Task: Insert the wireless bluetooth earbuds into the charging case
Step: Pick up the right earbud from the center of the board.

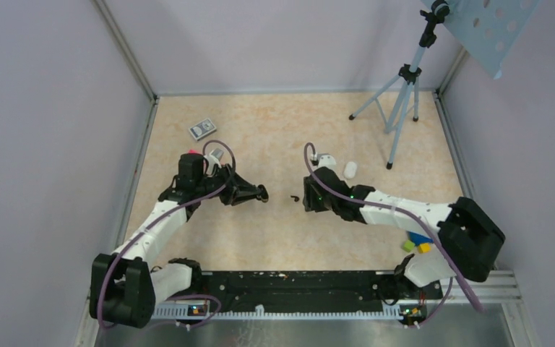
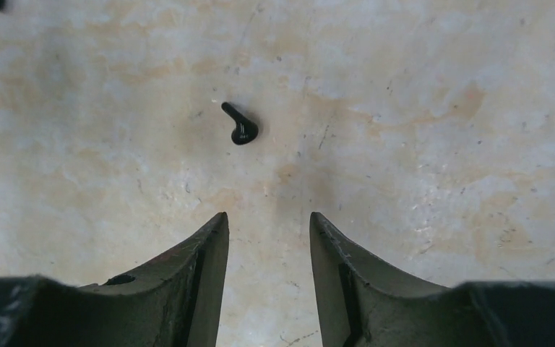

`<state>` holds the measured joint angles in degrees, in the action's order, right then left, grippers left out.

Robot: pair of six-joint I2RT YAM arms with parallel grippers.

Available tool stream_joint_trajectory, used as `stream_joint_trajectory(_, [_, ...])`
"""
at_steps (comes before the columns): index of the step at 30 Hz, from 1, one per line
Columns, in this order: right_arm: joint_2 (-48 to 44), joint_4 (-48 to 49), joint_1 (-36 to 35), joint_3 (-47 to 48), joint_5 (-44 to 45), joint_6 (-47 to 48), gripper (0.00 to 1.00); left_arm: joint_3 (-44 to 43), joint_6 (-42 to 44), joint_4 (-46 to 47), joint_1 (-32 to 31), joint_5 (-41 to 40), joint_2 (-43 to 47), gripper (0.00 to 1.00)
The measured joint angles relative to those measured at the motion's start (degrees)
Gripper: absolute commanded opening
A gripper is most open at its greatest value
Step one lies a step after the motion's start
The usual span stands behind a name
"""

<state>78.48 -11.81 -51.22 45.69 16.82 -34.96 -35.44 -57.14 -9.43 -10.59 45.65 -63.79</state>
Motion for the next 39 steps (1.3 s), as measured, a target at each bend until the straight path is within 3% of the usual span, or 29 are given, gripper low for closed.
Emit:
stream_joint_trajectory(9, [13.81, 1.31, 0.04, 5.97, -4.28, 0.79, 0.46, 1.42, 1.88, -3.5, 0.42, 0.15, 1.53, 0.0])
stream_joint_trajectory(15, [17.7, 4.52, 0.02, 8.13, -4.02, 3.02, 0.47, 1.46, 1.9, -3.76, 0.42, 0.44, 1.53, 0.0])
stream_joint_trajectory(33, [22.12, 10.67, -0.02, 7.91, -0.87, 12.92, 0.36, 1.46, 1.88, -3.76, 0.44, 1.22, 1.51, 0.0])
stream_joint_trajectory(39, [22.16, 11.43, -0.26, 7.56, -0.52, 13.86, 0.28, 1.46, 1.88, -3.76, 0.42, 1.22, 1.51, 0.0])
